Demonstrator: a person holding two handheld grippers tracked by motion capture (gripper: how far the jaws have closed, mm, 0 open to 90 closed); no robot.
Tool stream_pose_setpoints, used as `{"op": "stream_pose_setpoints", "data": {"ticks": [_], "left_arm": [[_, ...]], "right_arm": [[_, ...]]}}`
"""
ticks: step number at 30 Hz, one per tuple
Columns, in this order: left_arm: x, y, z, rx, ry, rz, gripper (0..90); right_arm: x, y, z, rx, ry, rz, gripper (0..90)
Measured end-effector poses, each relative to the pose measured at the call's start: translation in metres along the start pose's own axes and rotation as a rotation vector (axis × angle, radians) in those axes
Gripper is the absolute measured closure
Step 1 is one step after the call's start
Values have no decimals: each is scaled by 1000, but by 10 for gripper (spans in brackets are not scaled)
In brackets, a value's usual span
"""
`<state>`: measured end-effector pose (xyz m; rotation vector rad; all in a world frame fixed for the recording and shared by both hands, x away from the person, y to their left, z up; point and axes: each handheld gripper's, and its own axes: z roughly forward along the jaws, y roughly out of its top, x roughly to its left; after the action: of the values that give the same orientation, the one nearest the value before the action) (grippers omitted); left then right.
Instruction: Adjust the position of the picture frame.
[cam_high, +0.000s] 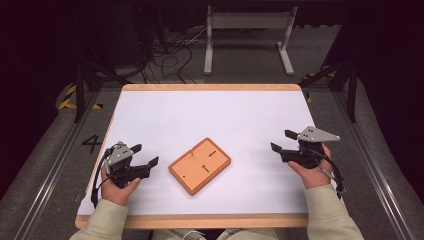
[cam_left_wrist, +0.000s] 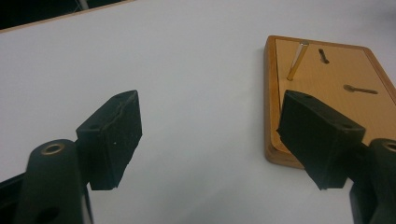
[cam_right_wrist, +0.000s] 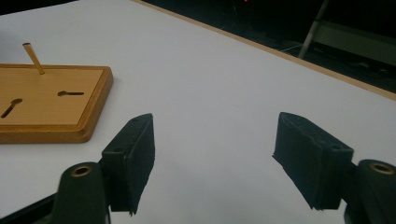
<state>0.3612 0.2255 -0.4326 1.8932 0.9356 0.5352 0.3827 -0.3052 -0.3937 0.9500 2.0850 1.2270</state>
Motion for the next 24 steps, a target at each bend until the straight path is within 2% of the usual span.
{"op": "stream_pose_setpoints", "data": {"ticks": [20, 24], "left_arm": [[-1, 3, 4, 0, -8, 7, 221], [-2, 4, 7, 20, 16, 4, 239]], "right_arm": [[-2, -4, -5, 0, -8, 11, 295], [-1, -3, -5, 1, -3, 10, 313]]}}
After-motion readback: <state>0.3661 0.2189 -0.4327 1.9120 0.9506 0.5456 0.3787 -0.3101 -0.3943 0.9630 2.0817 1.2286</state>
